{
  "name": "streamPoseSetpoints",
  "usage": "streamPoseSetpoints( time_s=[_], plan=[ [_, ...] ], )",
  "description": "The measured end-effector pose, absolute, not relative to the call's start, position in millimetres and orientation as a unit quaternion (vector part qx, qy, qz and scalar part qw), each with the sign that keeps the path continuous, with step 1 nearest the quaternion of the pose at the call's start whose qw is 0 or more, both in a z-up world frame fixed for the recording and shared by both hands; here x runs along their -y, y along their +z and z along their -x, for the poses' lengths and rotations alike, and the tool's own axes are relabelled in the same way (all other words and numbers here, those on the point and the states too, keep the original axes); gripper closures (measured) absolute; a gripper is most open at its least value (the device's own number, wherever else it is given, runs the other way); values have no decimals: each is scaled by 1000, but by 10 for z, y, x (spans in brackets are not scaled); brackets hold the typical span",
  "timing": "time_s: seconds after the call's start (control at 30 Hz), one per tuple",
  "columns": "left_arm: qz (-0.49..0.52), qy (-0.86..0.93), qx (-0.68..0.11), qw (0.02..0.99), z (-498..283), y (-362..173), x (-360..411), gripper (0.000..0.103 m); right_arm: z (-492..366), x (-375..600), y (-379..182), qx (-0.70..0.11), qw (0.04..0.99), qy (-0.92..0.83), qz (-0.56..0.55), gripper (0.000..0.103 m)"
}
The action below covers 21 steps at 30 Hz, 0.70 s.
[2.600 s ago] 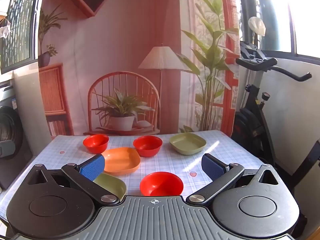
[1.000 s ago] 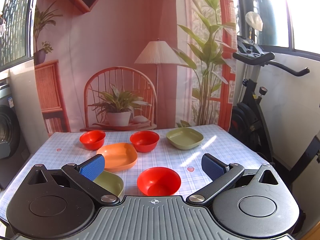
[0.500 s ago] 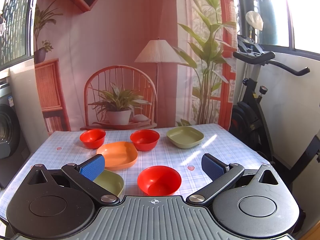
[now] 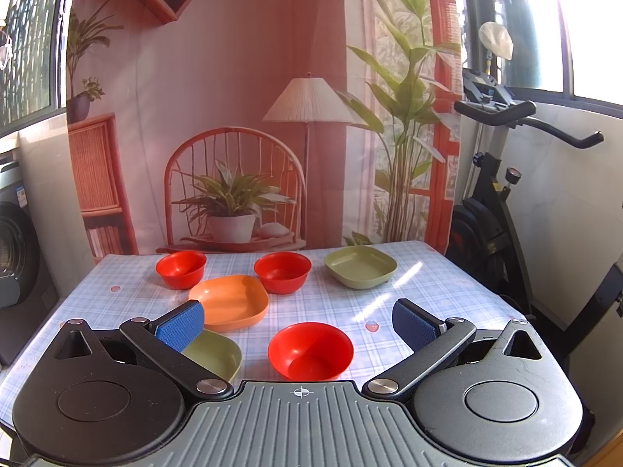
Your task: Organize plates and bowls
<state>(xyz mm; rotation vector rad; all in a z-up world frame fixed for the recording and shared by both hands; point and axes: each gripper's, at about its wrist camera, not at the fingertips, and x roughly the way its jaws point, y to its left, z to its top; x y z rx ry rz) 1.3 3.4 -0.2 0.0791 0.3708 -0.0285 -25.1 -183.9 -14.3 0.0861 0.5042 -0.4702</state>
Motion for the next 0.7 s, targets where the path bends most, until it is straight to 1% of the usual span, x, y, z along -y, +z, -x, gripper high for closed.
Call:
streamPoseSetpoints(
  time_s=[0.37,0.53,0.7],
  plan=[
    [-44,-12,-182,982,-2,0,-20,3,249,1841,-146,-248,940,-230,-42,0],
    [-45,-8,-185,982,-16,2,-28,3,285,1877,-289,-250,941,-222,-56,0],
    [-55,-1,-171,984,-137,68,-74,3,206,2040,-220,-226,948,-215,-67,0]
  ],
)
